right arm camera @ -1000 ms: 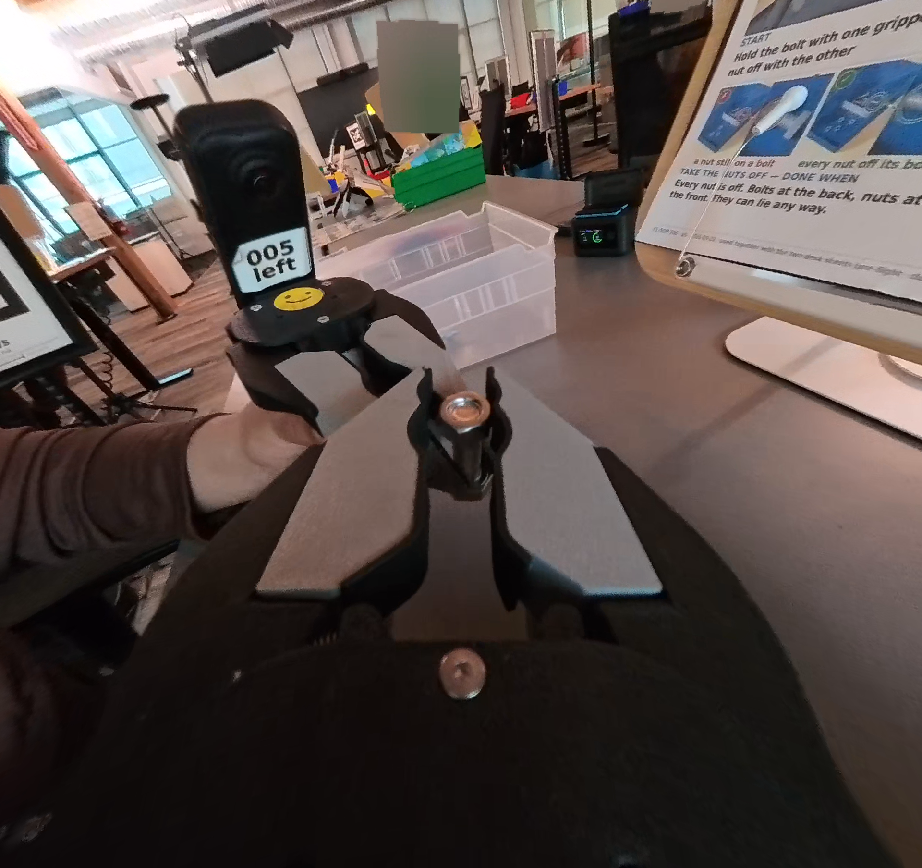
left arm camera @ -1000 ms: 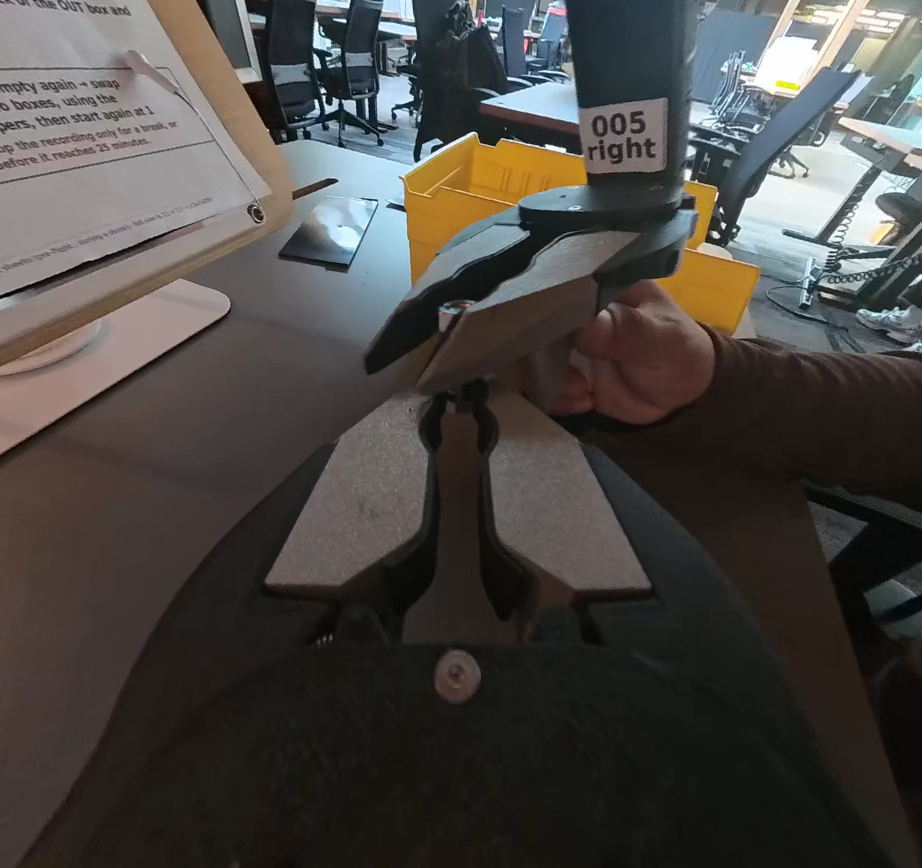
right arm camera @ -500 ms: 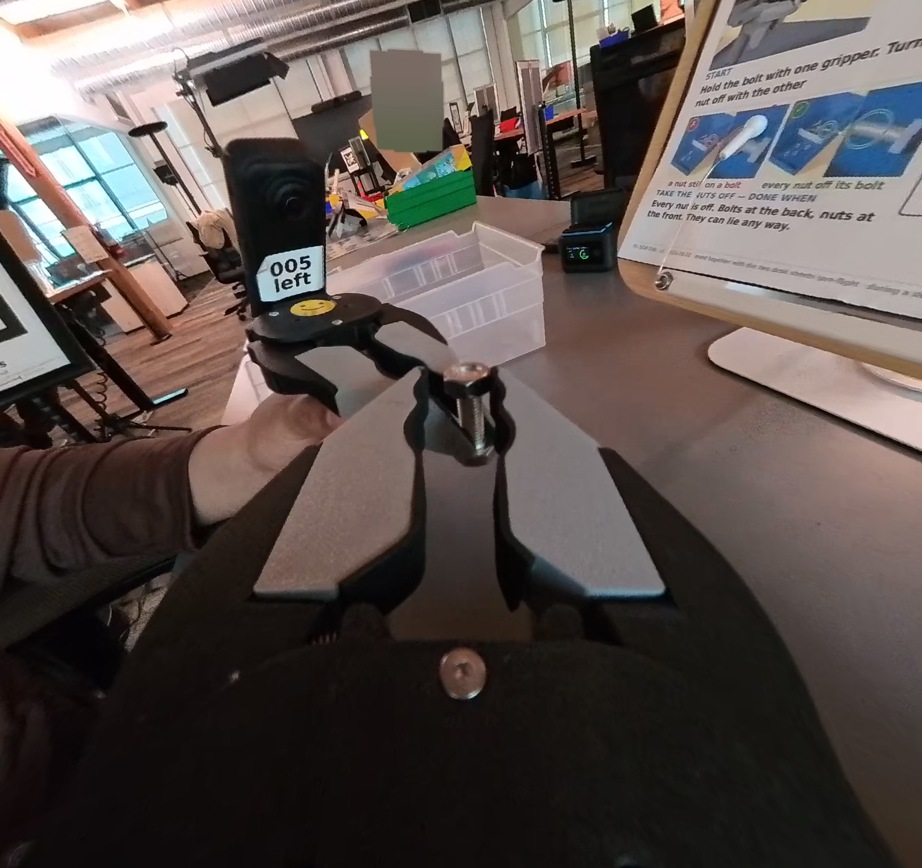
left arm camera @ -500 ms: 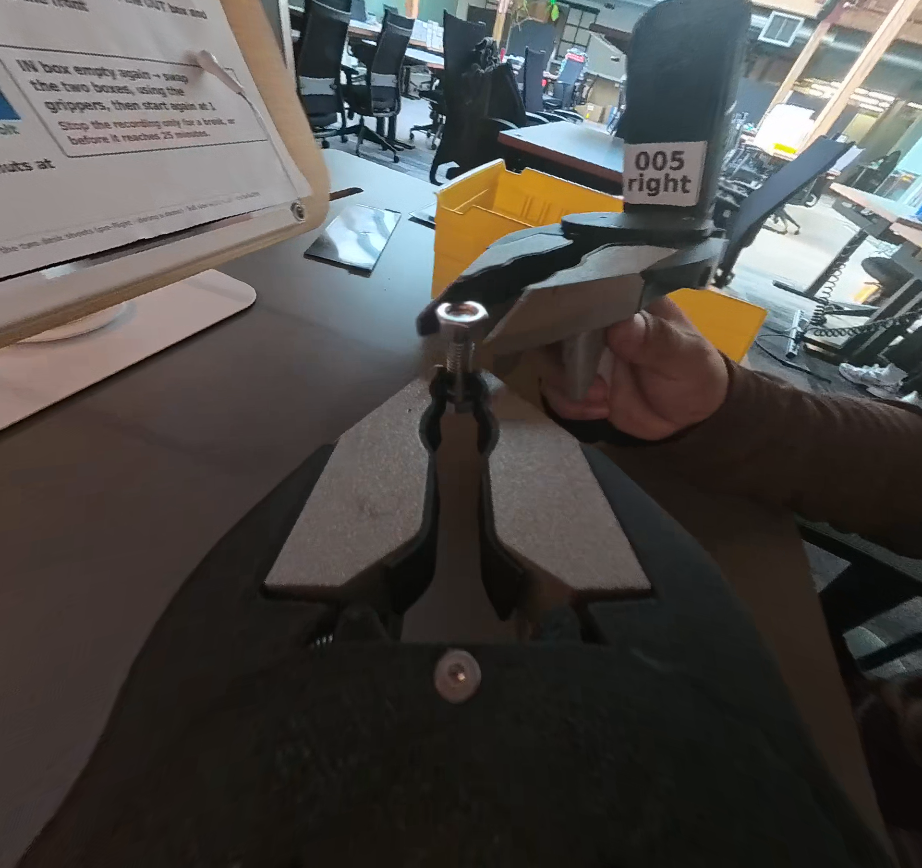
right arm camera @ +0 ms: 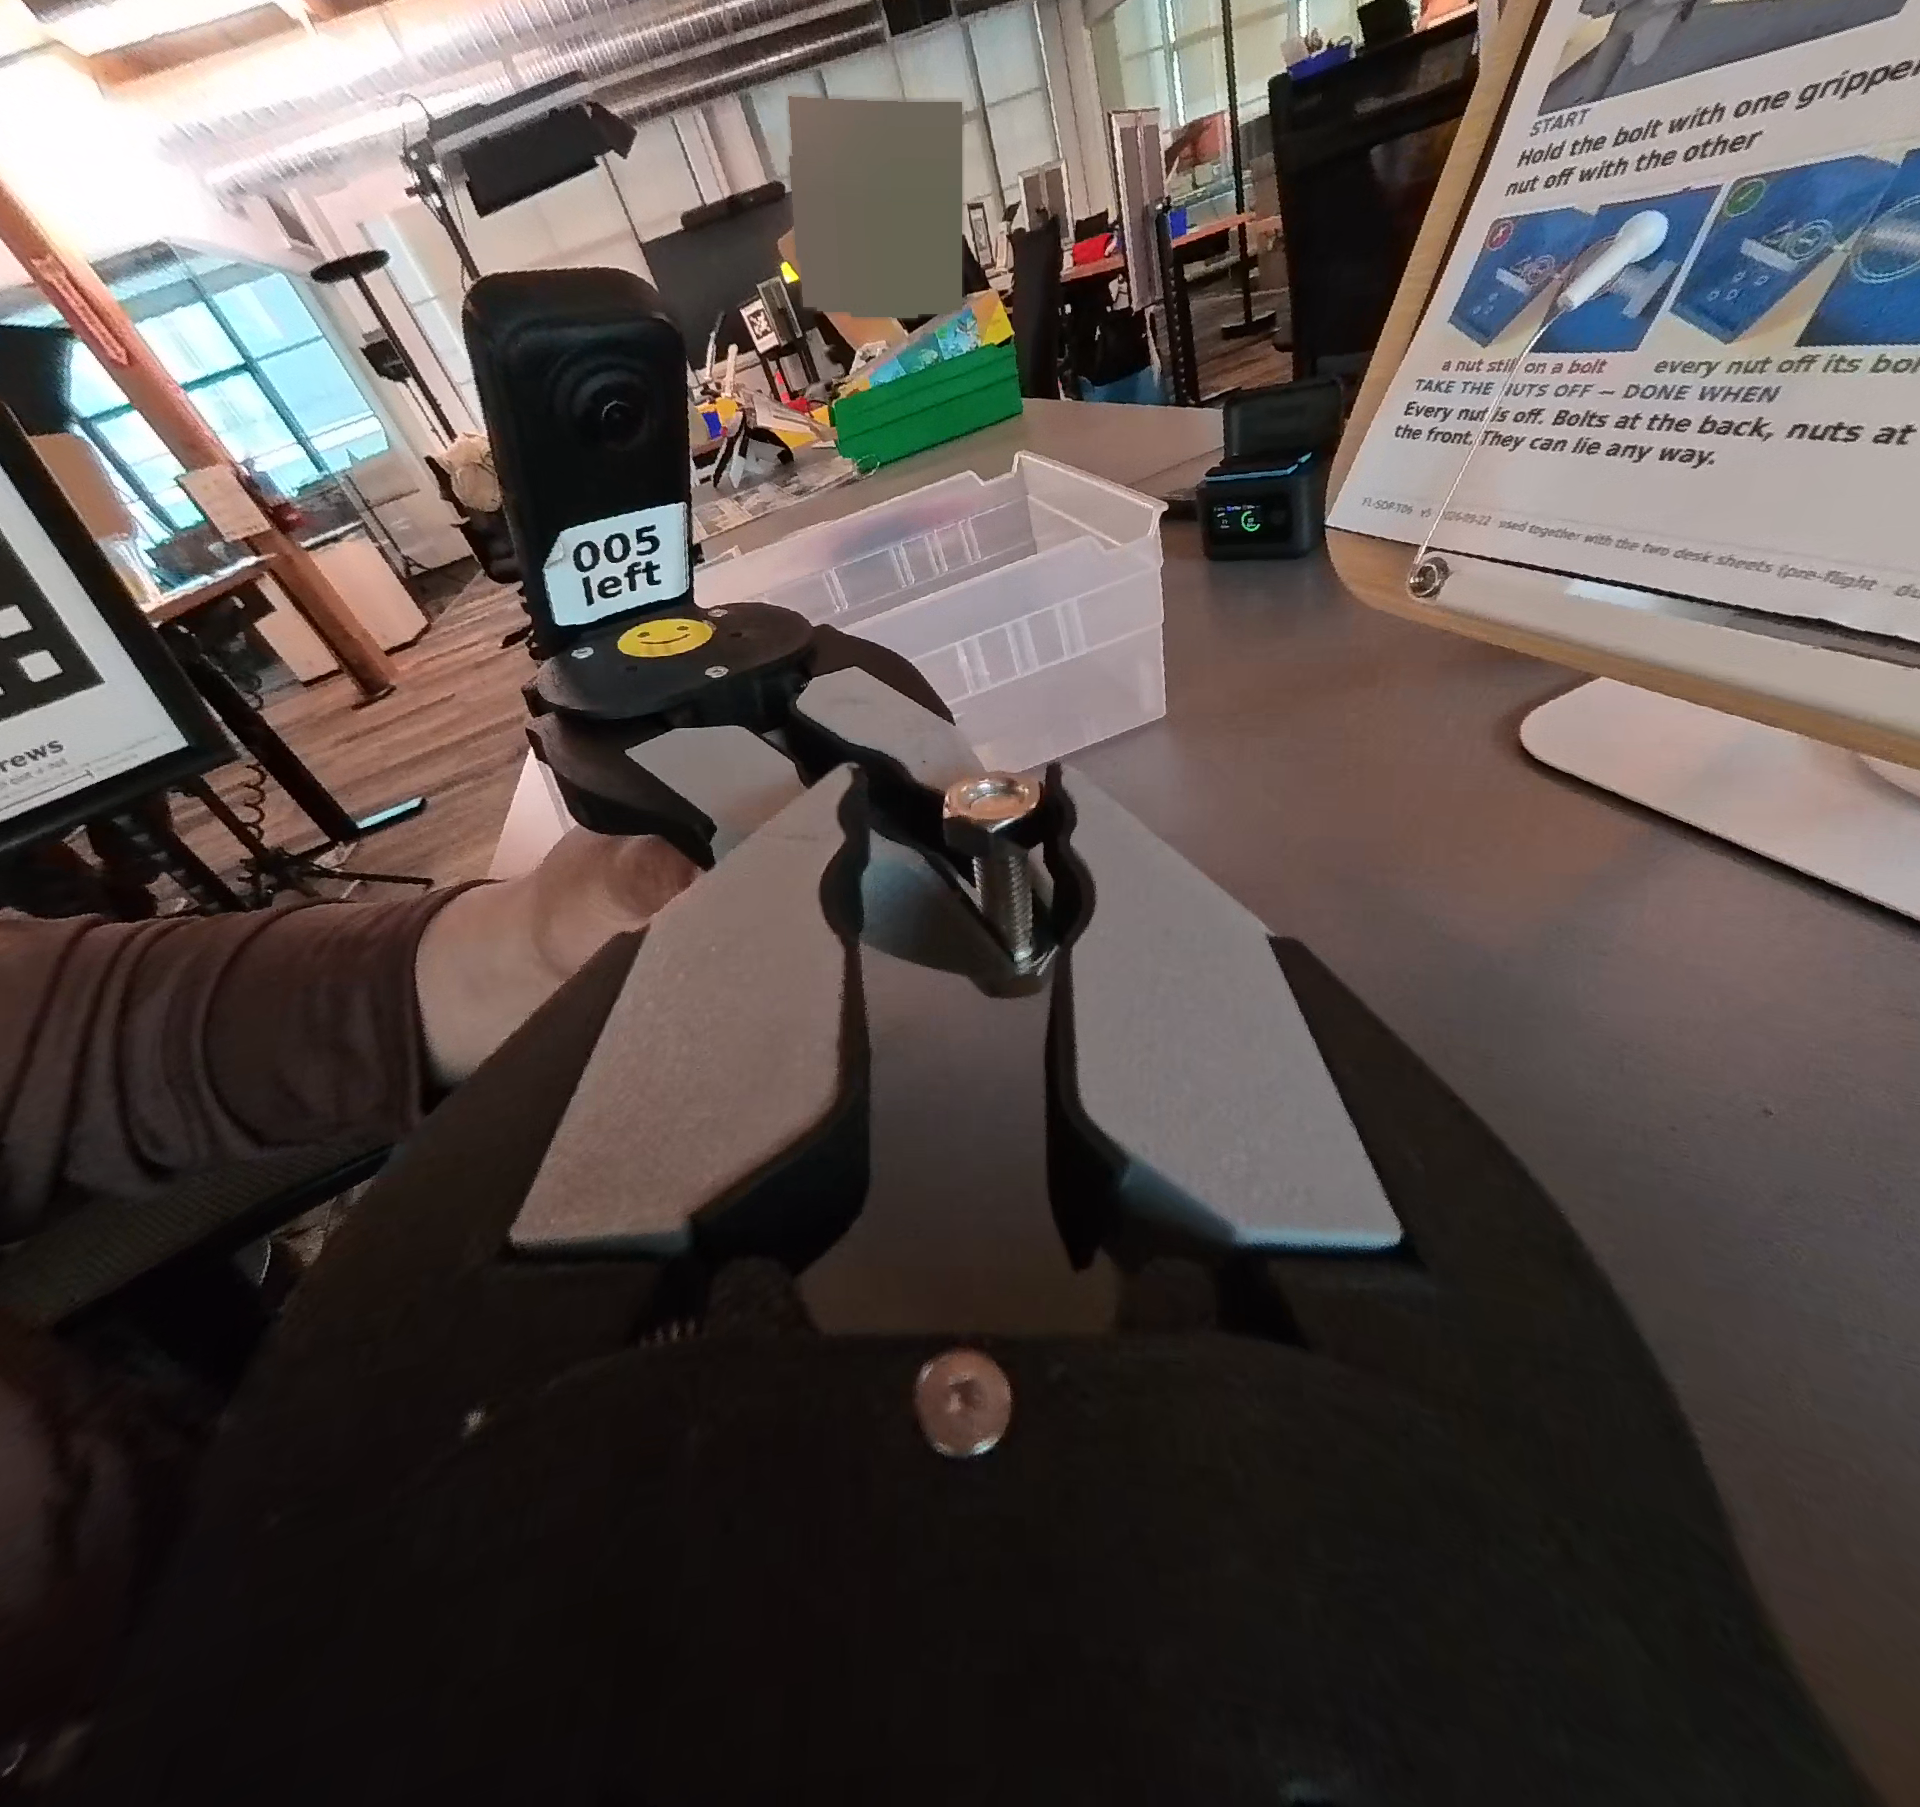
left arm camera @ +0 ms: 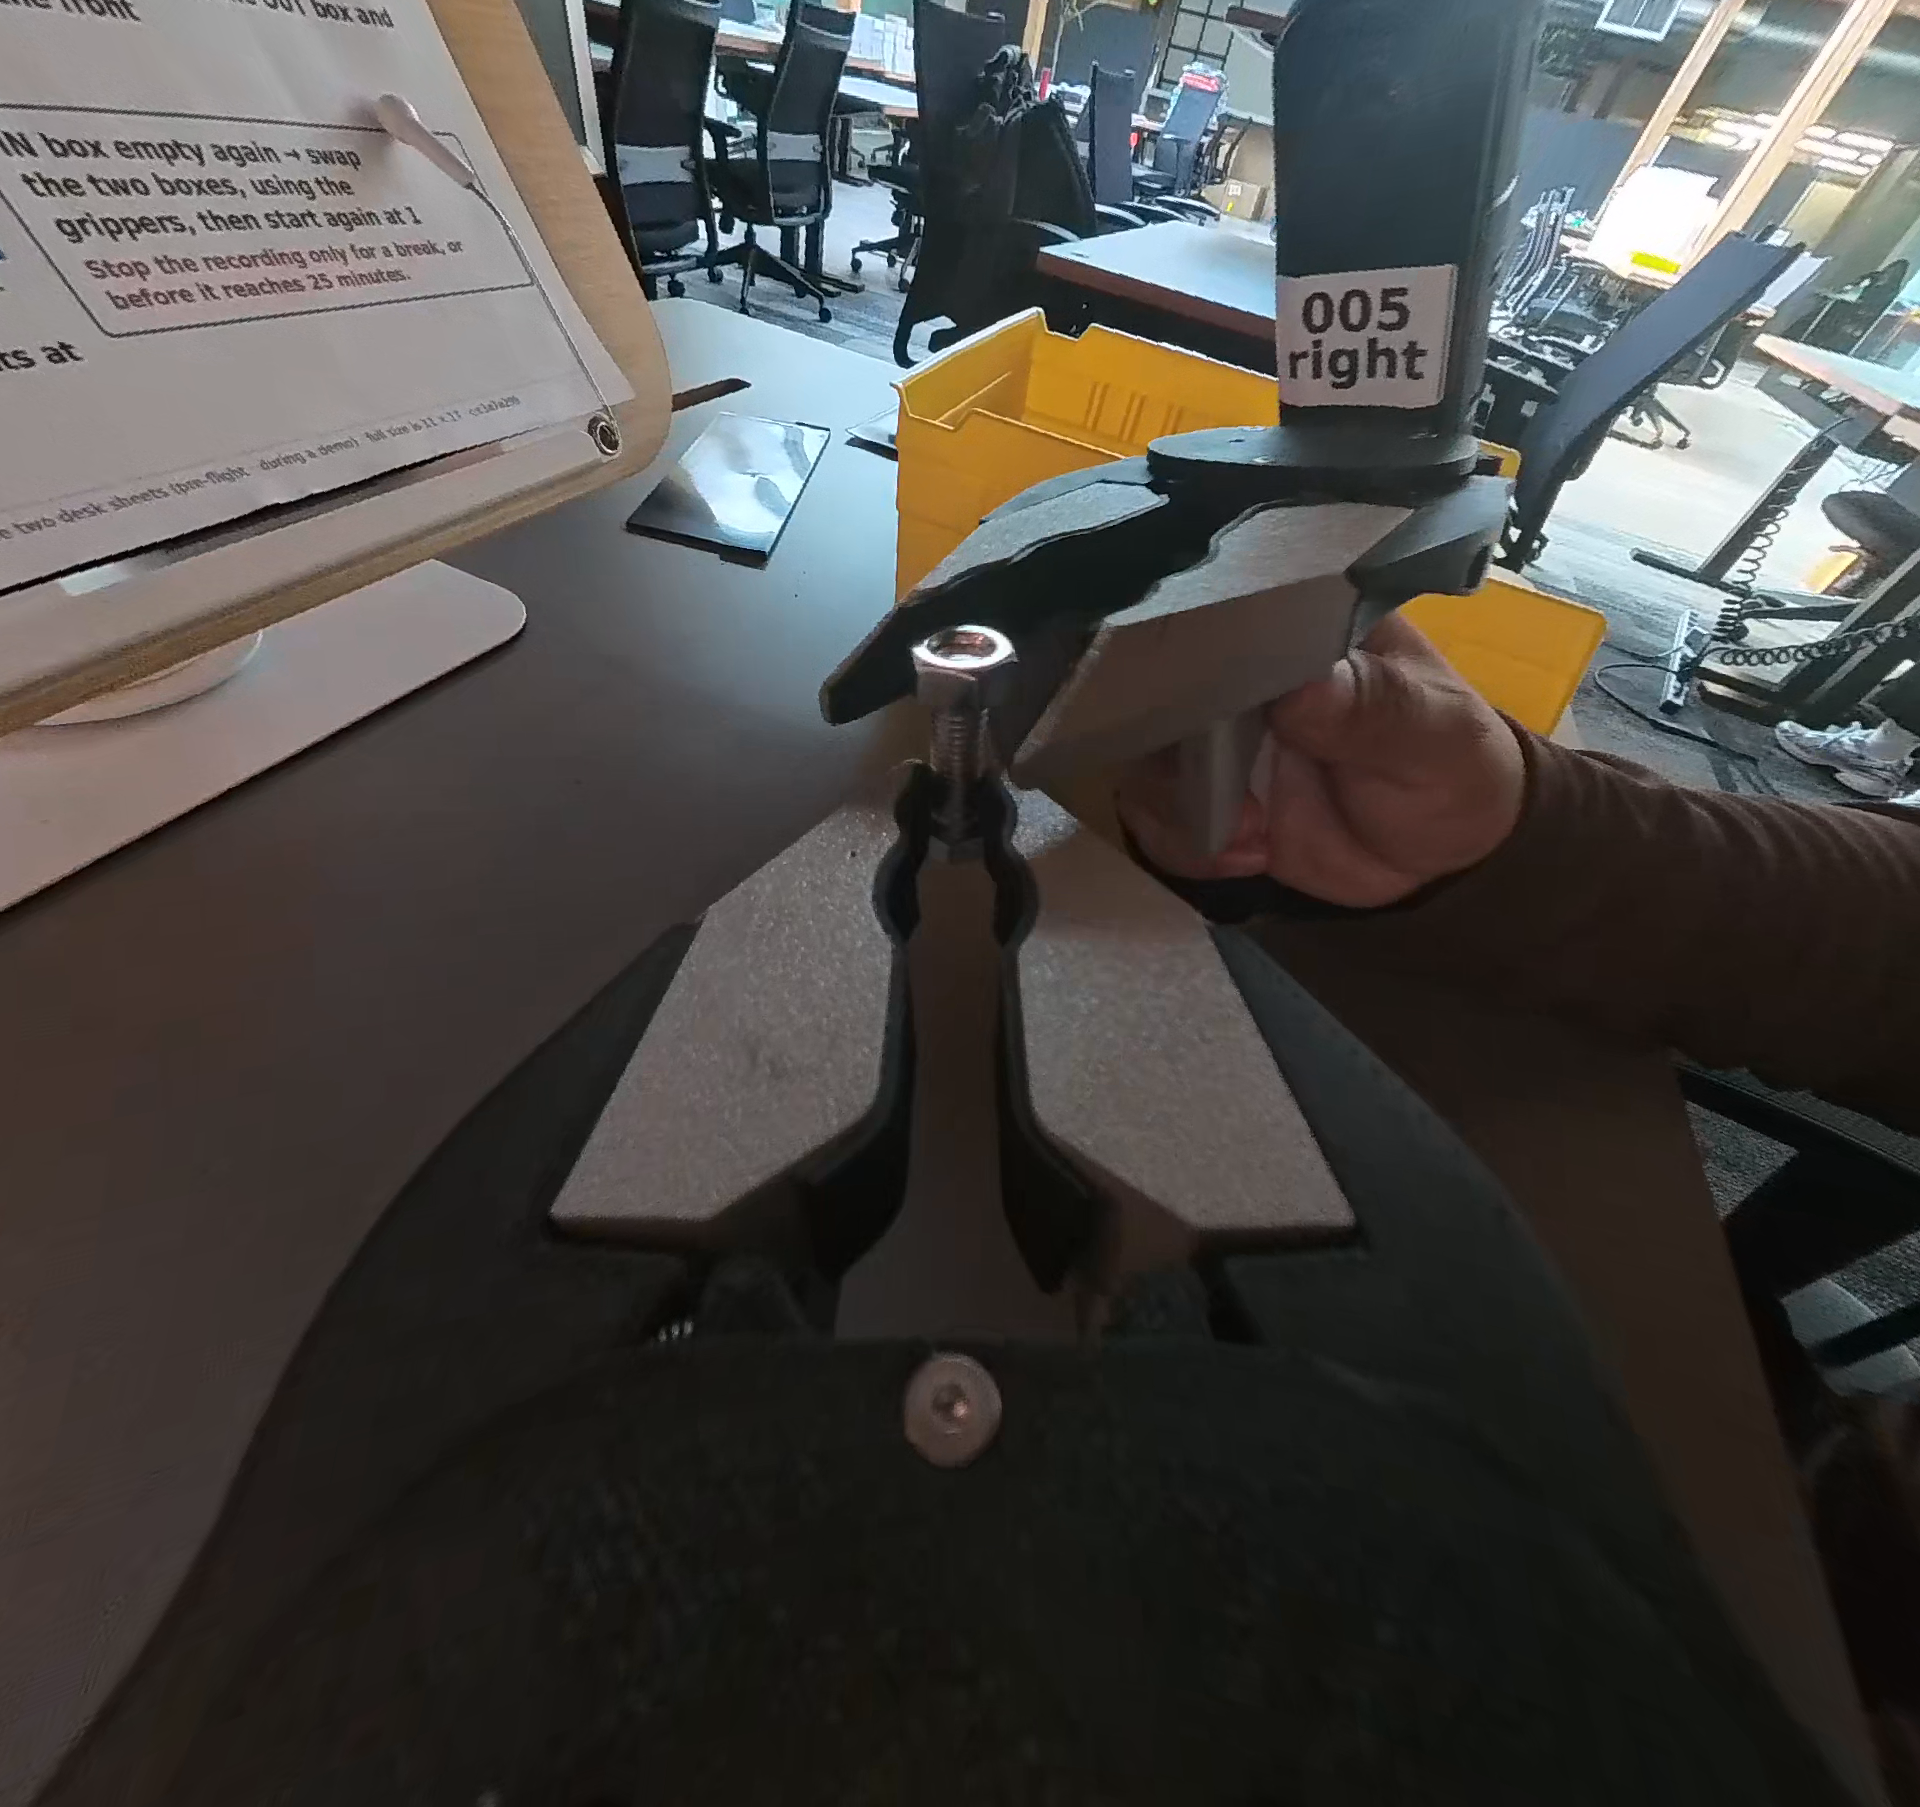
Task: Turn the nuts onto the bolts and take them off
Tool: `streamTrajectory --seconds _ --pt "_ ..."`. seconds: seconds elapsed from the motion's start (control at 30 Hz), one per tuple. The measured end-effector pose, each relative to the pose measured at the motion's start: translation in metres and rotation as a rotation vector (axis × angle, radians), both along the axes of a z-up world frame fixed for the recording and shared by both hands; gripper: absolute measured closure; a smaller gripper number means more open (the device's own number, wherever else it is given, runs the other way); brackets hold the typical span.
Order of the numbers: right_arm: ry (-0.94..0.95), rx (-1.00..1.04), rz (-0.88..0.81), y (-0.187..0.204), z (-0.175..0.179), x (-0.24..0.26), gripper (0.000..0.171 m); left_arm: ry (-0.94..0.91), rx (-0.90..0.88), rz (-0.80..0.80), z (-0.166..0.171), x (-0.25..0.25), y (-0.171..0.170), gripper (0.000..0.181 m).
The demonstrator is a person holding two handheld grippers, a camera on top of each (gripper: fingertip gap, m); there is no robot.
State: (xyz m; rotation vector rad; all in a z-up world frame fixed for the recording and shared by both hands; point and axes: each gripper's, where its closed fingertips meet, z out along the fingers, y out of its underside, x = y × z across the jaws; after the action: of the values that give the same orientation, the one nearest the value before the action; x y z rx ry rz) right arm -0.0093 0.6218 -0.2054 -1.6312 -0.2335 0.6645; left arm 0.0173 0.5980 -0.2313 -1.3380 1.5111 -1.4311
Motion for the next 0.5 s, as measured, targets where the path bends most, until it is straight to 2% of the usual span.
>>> streamTrajectory --seconds 0.37,0.5 --pt "-0.02 -0.009 0.012 0.0015 -0.0038 -0.0052 0.142 0.002 0.023 -0.022 -0.0013 0.0025 -0.009 0.173" --pt "-0.06 -0.003 -0.037 0.0028 -0.0046 0.0008 0.139 -0.012 0.018 0.001 0.0021 0.001 -0.0027 0.173"
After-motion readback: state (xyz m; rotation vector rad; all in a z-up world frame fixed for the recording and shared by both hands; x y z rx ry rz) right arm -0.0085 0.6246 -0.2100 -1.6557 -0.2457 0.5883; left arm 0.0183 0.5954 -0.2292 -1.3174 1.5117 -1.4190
